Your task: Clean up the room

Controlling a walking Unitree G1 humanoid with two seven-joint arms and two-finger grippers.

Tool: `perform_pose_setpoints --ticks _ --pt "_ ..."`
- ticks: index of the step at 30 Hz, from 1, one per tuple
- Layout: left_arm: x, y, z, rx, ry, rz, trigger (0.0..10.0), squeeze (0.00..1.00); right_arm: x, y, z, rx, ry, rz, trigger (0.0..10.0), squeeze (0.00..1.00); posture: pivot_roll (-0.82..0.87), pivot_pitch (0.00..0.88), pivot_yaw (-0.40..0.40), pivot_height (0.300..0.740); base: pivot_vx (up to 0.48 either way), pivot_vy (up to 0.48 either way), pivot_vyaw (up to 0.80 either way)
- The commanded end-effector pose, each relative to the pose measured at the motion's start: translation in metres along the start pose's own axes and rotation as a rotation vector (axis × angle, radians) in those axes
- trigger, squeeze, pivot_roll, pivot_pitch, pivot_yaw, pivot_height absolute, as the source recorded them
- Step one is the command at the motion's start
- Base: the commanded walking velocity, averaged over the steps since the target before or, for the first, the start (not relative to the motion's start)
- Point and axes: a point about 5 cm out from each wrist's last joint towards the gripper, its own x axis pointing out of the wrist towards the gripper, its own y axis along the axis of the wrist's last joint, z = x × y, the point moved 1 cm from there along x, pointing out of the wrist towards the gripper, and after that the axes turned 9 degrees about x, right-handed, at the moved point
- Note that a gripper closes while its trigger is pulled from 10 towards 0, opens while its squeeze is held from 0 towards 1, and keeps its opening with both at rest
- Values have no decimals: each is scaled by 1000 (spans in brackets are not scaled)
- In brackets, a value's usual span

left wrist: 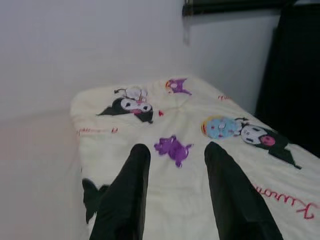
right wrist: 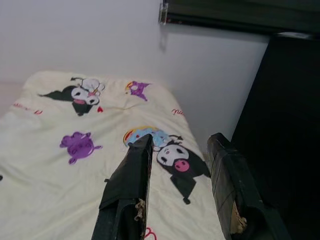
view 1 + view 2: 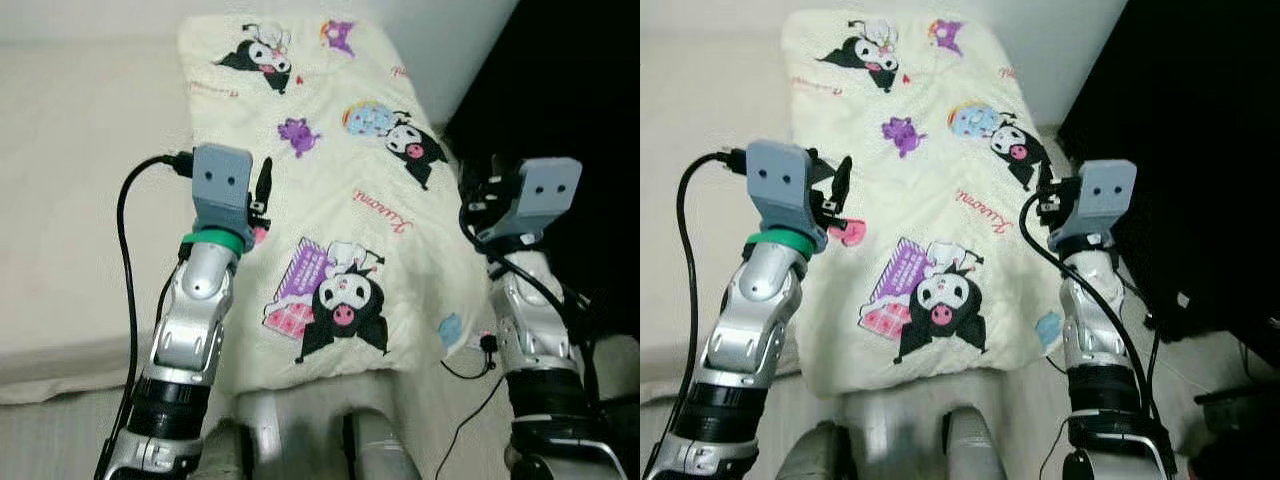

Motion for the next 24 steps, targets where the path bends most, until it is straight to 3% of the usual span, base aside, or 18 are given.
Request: perform_pose_setpoints --ticks 1,13,24 --pt "1 -4 6 -6 -35 -28 10000 0 -2 -2 8 6 -32 0 10000 0 -42 33 -34 719 0 0 0" --pt "-4 -18 9 -17 -108 -116 10000 0 -6 -13 0 41 -29 -26 10000 0 -43 19 -16 740 0 0 0" --pt "-11 -23 15 21 -201 -97 10000 0 -11 -23 -14 73 6 -52 10000 0 -45 13 1 740 0 0 0"
